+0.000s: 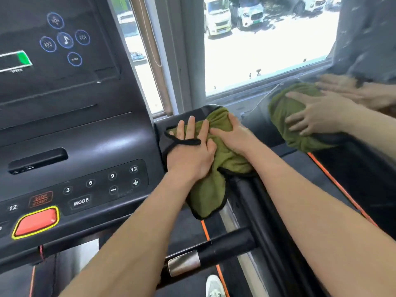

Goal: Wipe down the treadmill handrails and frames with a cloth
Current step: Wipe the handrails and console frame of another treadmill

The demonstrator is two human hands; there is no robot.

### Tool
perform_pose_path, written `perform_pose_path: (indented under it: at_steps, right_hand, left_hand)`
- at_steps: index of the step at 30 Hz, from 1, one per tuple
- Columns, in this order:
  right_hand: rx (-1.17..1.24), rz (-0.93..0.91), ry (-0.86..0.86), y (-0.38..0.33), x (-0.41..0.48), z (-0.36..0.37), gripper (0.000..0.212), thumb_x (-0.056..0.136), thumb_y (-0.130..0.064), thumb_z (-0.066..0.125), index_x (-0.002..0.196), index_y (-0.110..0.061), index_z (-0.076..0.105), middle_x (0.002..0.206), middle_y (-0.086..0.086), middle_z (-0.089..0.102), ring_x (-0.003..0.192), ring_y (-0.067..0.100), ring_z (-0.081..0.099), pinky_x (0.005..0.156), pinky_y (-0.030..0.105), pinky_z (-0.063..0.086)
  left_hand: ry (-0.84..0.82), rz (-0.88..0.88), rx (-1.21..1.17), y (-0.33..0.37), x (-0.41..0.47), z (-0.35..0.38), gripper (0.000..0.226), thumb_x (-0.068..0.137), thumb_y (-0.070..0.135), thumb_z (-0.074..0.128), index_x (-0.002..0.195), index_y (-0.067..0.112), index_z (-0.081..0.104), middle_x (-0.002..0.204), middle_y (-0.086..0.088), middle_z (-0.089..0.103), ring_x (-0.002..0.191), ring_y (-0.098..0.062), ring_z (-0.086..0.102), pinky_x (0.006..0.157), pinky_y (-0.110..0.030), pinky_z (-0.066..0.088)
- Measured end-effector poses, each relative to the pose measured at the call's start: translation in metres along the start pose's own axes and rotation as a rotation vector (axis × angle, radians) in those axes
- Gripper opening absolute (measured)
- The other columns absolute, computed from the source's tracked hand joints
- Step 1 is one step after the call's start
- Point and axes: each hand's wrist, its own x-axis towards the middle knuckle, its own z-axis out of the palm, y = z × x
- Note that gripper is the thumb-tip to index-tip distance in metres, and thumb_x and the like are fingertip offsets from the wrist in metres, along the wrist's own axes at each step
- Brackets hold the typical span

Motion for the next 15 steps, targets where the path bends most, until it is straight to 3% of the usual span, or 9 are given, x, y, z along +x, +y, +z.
perform_pose_path:
  at_steps: [4,6,7,9,11,13,15]
  right_hand:
    - [-0.145,-0.039,-0.016,0.011,-0.028,-0.004,0.085,0.088,-0.069,0.044,0.155,-0.032,0.006,0.145,0.013,0.047,0.129,0.033,0.047,0.105,0.038,0.037]
    - [-0.267,-0.035,-0.028,0.025,-0.074,-0.007,0.087,0.088,-0.071,0.04,0.155,-0.028,0.004,0.137,0.017,0.054,0.121,0.036,0.052,0.098,0.039,0.04]
    - [-0.334,-0.028,-0.038,0.035,-0.099,-0.008,0.088,0.088,-0.071,0.038,0.155,-0.026,0.002,0.133,0.017,0.056,0.118,0.038,0.054,0.096,0.04,0.041]
    - [-0.498,-0.01,-0.064,0.053,-0.144,-0.01,0.089,0.09,-0.071,0.033,0.154,-0.023,-0.003,0.129,0.015,0.058,0.114,0.037,0.056,0.093,0.041,0.042]
    - [-0.618,0.025,-0.101,0.065,-0.169,-0.011,0.09,0.09,-0.072,0.029,0.153,-0.019,-0.008,0.123,0.014,0.062,0.11,0.036,0.058,0.089,0.041,0.045]
    - [-0.591,0.052,-0.123,0.065,-0.168,-0.01,0.093,0.089,-0.073,0.031,0.153,-0.018,-0.009,0.127,0.014,0.06,0.114,0.035,0.057,0.089,0.042,0.045]
    - [-0.42,0.051,-0.078,0.059,-0.15,-0.006,0.095,0.087,-0.073,0.039,0.154,-0.02,-0.004,0.136,0.013,0.054,0.12,0.035,0.053,0.094,0.043,0.043]
  left_hand:
    - [0.061,0.221,0.02,-0.004,-0.007,-0.003,0.055,0.101,0.03,0.03,0.155,0.028,0.019,0.164,0.002,-0.002,0.149,-0.017,-0.008,0.119,-0.035,-0.008]
    - [0.006,0.316,-0.175,-0.004,-0.028,-0.002,0.059,0.091,0.012,0.04,0.149,0.022,0.038,0.162,0.004,0.013,0.149,-0.012,0.002,0.118,-0.023,-0.005]
    - [-0.042,0.298,-0.359,-0.002,-0.038,-0.004,0.061,0.083,-0.001,0.043,0.139,0.021,0.052,0.158,0.006,0.027,0.147,-0.008,0.013,0.117,-0.017,0.001]
    - [-0.034,0.151,-0.67,0.0,-0.048,-0.01,0.066,0.07,-0.018,0.038,0.106,0.023,0.075,0.136,0.01,0.055,0.13,-0.005,0.042,0.109,-0.014,0.028]
    - [0.039,-0.094,-0.893,0.005,-0.037,-0.019,0.062,0.069,-0.02,0.033,0.082,0.023,0.076,0.105,0.007,0.071,0.105,-0.012,0.062,0.081,-0.02,0.051]
    - [0.097,-0.251,-1.0,0.012,-0.02,-0.028,0.053,0.074,-0.017,0.035,0.078,0.021,0.071,0.091,0.0,0.067,0.089,-0.015,0.063,0.059,-0.021,0.052]
    - [0.167,-0.196,-0.809,0.016,-0.018,-0.031,0.044,0.076,-0.012,0.039,0.075,0.022,0.067,0.088,0.0,0.062,0.084,-0.016,0.06,0.06,-0.022,0.05]
